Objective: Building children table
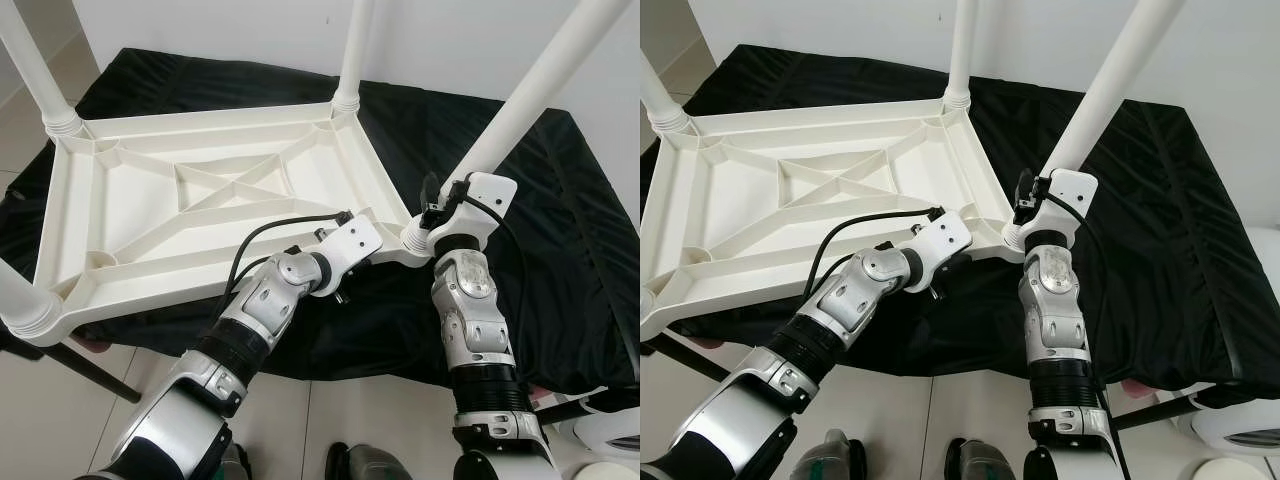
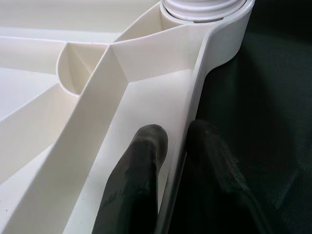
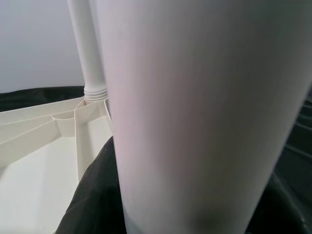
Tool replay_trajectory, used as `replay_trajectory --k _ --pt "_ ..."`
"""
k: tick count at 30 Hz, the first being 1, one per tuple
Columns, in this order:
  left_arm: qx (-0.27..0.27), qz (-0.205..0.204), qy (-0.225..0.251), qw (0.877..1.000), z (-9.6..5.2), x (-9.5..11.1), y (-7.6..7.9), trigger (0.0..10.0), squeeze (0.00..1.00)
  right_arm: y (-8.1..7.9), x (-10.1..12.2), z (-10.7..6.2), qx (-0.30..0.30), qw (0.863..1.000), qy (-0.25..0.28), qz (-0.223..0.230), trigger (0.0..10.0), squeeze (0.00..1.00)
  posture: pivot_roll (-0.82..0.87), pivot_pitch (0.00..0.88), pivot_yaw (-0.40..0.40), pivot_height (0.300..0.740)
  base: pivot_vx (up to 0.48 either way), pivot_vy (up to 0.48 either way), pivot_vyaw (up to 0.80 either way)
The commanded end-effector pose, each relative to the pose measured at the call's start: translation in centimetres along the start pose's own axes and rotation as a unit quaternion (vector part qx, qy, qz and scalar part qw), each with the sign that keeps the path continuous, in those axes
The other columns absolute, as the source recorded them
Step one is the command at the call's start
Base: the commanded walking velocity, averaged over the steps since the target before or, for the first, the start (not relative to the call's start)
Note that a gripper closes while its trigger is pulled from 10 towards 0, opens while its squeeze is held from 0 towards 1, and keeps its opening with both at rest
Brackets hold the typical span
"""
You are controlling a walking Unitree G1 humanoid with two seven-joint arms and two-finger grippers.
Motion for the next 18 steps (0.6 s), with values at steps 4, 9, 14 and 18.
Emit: replay_trajectory --k 4,9,14,18 --pt "0.000 0.020 0.028 0.999 0.0 1.9 0.6 10.0 0.00 -1.4 -3.5 0.0 0.040 0.996 -0.082 0.014 10.0 0.00 0.02 0.068 -0.048 0.740 0.000 0.000 0.00" --pt "-0.001 0.020 0.030 0.999 0.1 2.0 0.6 10.0 0.00 -0.9 -4.3 0.4 0.062 0.993 -0.098 0.011 10.0 0.00 0.02 0.066 -0.049 0.740 0.000 0.000 0.00" --pt "-0.001 0.020 0.031 0.999 0.1 2.0 0.7 10.0 0.00 -0.5 -4.7 0.6 0.066 0.993 -0.103 0.005 10.0 0.00 0.02 0.066 -0.050 0.740 0.000 0.000 0.00" --pt "-0.002 0.019 0.031 0.999 0.1 2.0 0.8 10.0 0.00 -0.3 -4.8 0.8 0.073 0.992 -0.101 -0.009 10.0 0.00 0.02 0.066 -0.052 0.740 0.000 0.000 0.00"
Point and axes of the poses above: a point about 5 cm out from each wrist's last joint towards the gripper, its own z axis pointing out of the wrist towards the gripper, its own x axis along the axis of the wrist's last joint, y = z × x, the point moved 6 cm from there along z, pointing out of the wrist towards the gripper, and after that the axes turned 15 degrees about -z, right-handed, at the moved point
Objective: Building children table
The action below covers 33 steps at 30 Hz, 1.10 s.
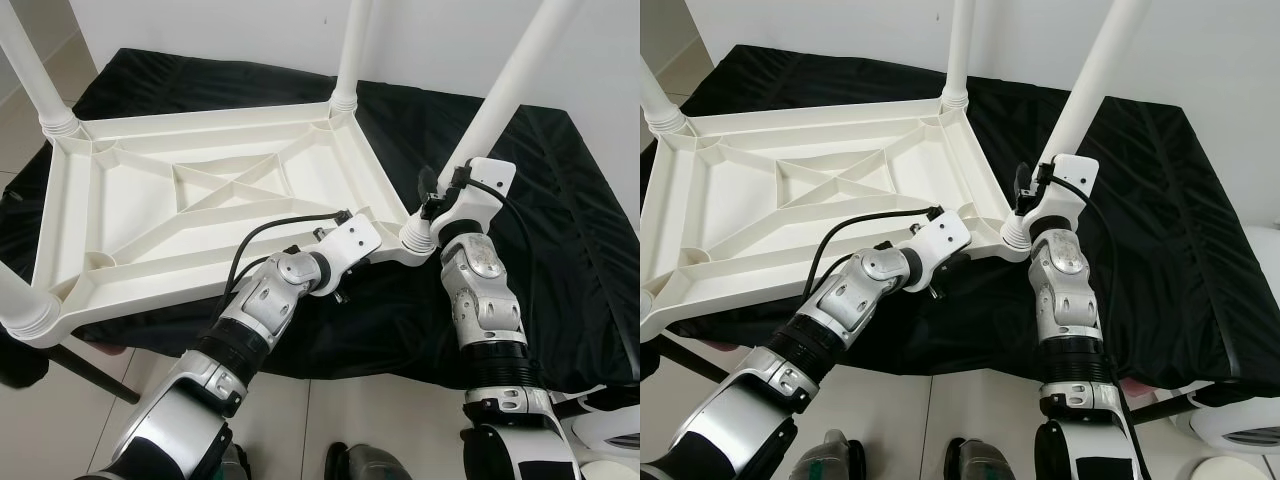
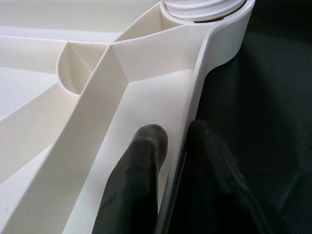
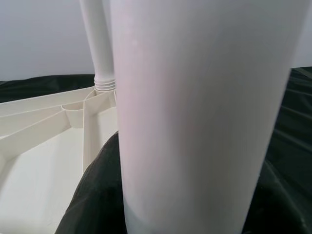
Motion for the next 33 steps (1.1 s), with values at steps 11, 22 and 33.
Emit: replay_trajectory --k 11,22,33 --pt "-0.002 0.019 0.034 0.999 0.0 1.9 1.0 10.0 0.00 -2.3 -5.0 -2.1 0.060 0.995 -0.070 -0.033 10.0 0.00 0.03 0.064 -0.057 0.740 0.000 0.000 0.00" --pt "-0.005 0.019 0.035 0.999 0.1 2.1 1.3 10.0 0.00 -1.4 -5.3 -0.9 0.051 0.995 -0.078 -0.021 10.0 0.00 0.02 0.066 -0.053 0.740 0.000 0.000 0.00" --pt "-0.001 0.018 0.036 0.999 -0.1 2.1 1.0 10.0 0.00 -2.0 -5.4 -1.6 0.058 0.996 -0.061 -0.021 10.0 0.00 0.03 0.071 -0.059 0.740 0.000 0.000 0.00"
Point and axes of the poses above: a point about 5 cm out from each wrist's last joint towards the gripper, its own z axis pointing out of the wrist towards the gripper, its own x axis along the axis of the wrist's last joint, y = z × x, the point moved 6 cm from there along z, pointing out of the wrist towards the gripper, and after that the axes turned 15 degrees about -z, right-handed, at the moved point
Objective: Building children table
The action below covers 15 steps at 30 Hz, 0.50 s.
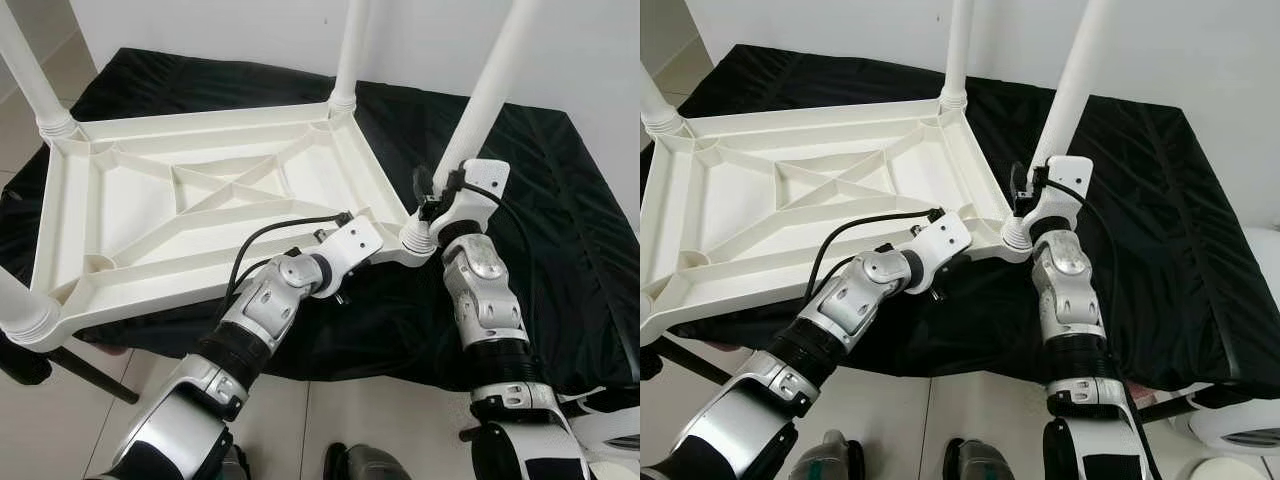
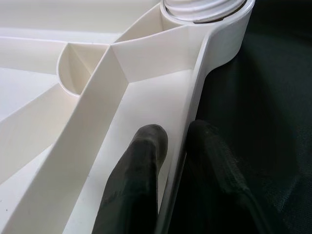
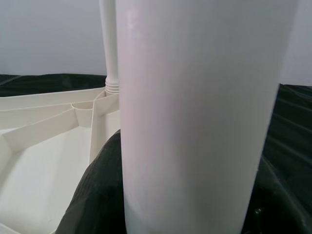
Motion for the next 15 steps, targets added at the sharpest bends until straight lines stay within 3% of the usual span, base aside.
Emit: replay_trajectory --k 1,6,15 --pt "0.001 0.019 0.035 0.999 0.0 2.1 0.6 10.0 0.00 -1.7 -5.2 -1.9 0.031 0.996 -0.083 0.007 10.0 0.00 0.03 0.071 -0.059 0.740 0.000 0.000 0.00" --pt "0.001 0.019 0.035 0.999 0.0 2.2 0.6 10.0 0.00 -1.4 -5.9 -3.3 0.028 0.997 -0.068 0.004 10.0 0.00 0.02 0.075 -0.057 0.740 0.000 0.000 0.00" --pt "-0.003 0.019 0.036 0.999 0.0 2.3 0.8 10.0 0.00 -0.8 -6.7 -4.4 0.017 0.998 -0.065 0.002 10.0 0.00 0.02 0.077 -0.052 0.740 0.000 0.000 0.00"
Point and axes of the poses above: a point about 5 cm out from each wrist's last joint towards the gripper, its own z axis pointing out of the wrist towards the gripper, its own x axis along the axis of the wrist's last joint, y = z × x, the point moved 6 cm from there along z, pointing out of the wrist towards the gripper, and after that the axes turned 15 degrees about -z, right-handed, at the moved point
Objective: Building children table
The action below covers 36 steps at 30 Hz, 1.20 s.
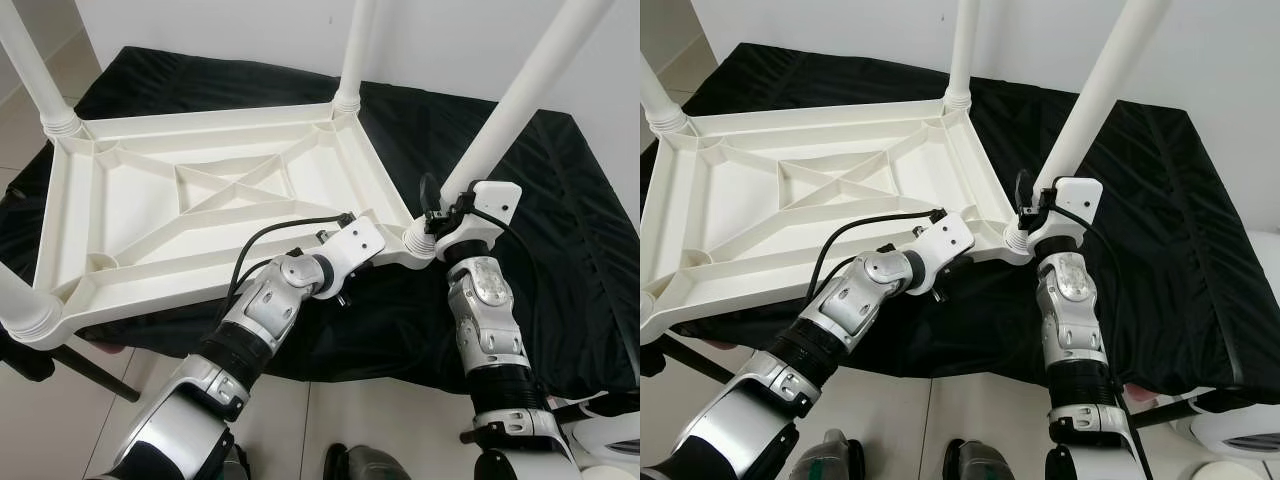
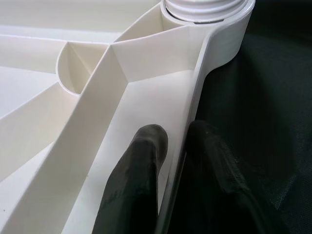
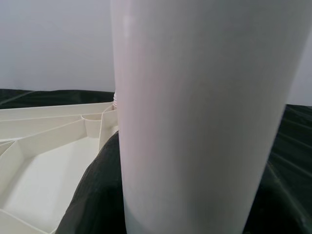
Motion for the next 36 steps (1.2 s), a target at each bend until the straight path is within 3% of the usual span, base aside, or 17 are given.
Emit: replay_trajectory --k 1,8,20,36 --pt "-0.001 0.020 0.036 0.999 0.0 2.2 0.6 10.0 0.00 -1.5 -5.9 -2.6 0.025 0.993 -0.111 0.012 10.0 0.00 0.02 0.077 -0.052 0.740 0.000 0.000 0.00" --pt "-0.002 0.021 0.035 0.999 0.0 2.2 0.6 10.0 0.00 -1.1 -6.2 -2.5 0.013 0.992 -0.122 0.016 10.0 0.00 0.02 0.075 -0.050 0.740 0.000 0.000 0.00" --pt "-0.001 0.023 0.035 0.999 -0.1 2.3 0.5 10.0 0.00 -1.0 -3.9 -1.0 -0.070 0.992 -0.103 0.018 10.0 0.00 0.02 0.075 -0.049 0.740 0.000 0.000 0.00" --pt "0.002 0.024 0.034 0.999 -0.3 2.2 0.2 10.0 0.00 -0.5 -3.5 -1.9 -0.174 0.979 -0.105 0.024 10.0 0.00 0.04 0.080 -0.047 0.740 0.000 0.000 0.00"
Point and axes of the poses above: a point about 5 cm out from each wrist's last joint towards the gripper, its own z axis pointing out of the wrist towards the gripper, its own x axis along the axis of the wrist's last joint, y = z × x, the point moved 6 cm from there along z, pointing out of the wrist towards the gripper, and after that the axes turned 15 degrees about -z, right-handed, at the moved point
